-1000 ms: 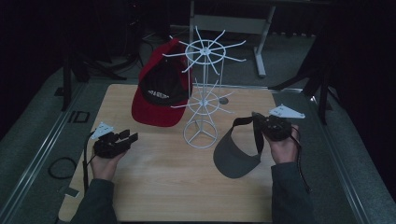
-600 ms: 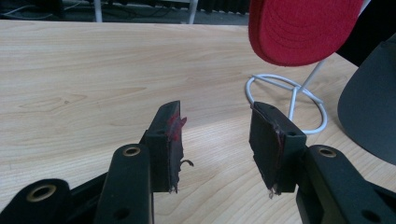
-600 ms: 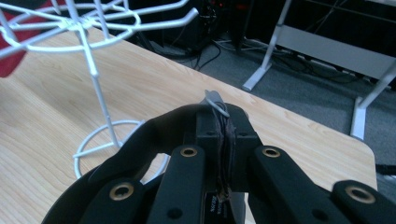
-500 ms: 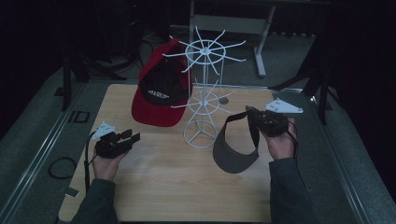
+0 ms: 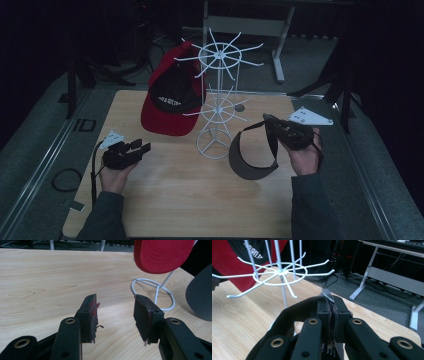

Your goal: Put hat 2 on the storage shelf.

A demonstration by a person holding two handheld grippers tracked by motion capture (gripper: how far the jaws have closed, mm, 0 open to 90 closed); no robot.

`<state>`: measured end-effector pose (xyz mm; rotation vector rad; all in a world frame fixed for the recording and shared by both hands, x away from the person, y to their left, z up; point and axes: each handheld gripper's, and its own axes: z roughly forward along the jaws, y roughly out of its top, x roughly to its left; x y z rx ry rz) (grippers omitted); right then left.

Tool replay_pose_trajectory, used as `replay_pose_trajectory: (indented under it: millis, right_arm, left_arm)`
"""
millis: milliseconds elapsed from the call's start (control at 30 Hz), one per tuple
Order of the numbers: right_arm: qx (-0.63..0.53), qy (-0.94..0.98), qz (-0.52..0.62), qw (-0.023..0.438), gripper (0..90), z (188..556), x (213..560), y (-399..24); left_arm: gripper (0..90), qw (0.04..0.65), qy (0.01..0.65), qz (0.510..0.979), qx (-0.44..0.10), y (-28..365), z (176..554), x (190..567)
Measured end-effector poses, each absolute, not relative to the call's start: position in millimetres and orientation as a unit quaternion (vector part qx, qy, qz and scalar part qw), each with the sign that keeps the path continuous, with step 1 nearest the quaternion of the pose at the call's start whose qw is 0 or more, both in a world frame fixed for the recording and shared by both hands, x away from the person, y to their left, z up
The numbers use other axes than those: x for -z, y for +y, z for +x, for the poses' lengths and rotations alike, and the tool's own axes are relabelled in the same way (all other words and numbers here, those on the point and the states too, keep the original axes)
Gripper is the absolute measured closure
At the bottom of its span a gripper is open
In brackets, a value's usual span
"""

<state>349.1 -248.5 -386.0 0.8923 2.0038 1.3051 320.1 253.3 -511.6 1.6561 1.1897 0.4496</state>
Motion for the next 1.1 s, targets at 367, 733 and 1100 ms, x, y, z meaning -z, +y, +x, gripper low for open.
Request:
replay_pose_trajectory:
  millis: [367,733,1100]
  right_arm:
    - [-0.503,0.751,0.321,0.283,86.3,344.7,375.0,-245.5]
    - [-0.521,0.745,0.323,0.265,86.3,350.0,368.8,-244.7]
    - [-0.530,0.741,0.321,0.259,86.3,354.3,360.9,-243.8]
  left_arm:
    - [54.5,0.504,0.493,0.684,-0.187,254.3,319.5,511.1]
    - [54.5,0.504,0.493,0.684,-0.187,254.2,319.6,511.3]
    - [54.5,0.506,0.494,0.682,-0.186,254.8,319.5,511.0]
